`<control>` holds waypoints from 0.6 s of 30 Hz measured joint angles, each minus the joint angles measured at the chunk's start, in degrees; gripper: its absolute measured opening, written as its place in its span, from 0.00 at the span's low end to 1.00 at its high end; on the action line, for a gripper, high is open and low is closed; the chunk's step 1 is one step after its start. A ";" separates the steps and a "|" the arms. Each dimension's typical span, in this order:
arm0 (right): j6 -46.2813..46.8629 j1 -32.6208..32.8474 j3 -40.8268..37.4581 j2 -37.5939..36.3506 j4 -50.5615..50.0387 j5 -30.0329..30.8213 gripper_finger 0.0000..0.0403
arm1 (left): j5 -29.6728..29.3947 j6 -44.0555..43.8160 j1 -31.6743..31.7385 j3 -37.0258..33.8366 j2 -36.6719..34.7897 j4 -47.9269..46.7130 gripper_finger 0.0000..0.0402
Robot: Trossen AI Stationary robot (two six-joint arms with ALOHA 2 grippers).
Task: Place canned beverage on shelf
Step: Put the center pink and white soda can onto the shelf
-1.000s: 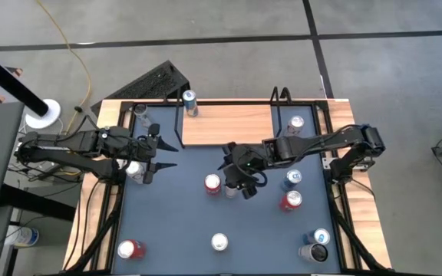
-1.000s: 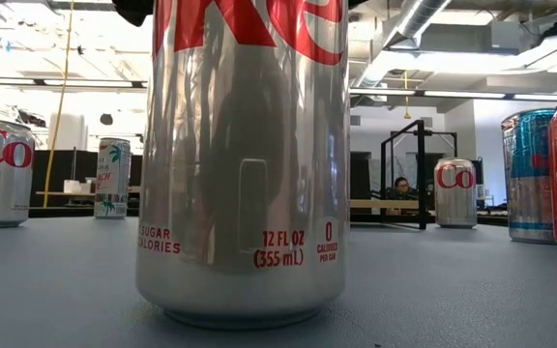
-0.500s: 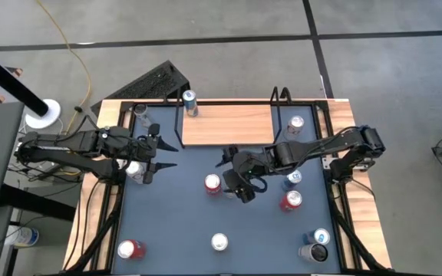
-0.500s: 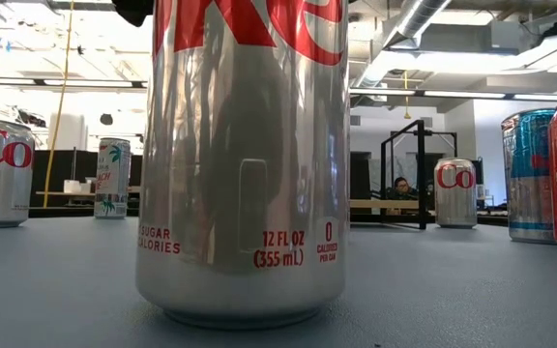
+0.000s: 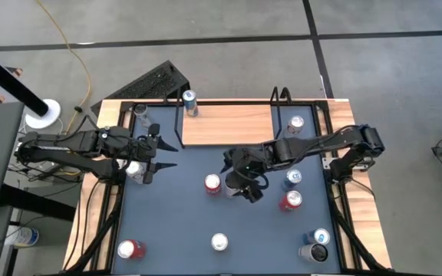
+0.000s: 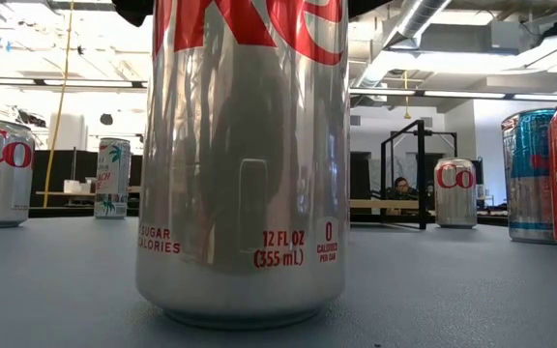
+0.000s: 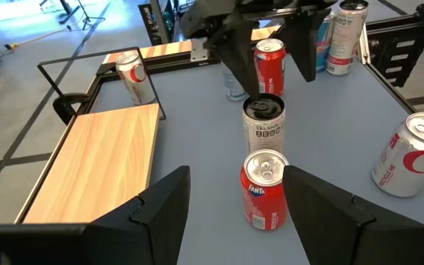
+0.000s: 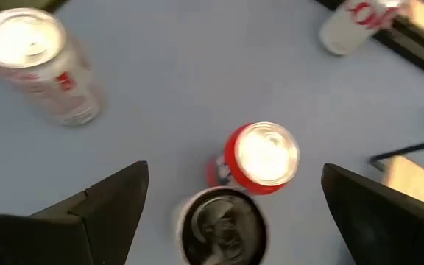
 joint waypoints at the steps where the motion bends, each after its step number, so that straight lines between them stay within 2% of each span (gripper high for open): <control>1: -0.30 -0.25 0.00 0.00 -0.36 -1.06 0.98 | 0.00 -0.01 0.00 0.00 0.00 0.00 0.52; 6: -1.49 -1.19 0.00 0.00 -0.50 -3.99 0.98 | 0.00 -0.08 -0.02 0.00 0.00 0.00 0.52; 18: -3.02 -3.08 0.00 5.03 -2.80 -4.06 0.98 | 0.00 -0.39 0.00 0.00 0.02 -0.06 0.52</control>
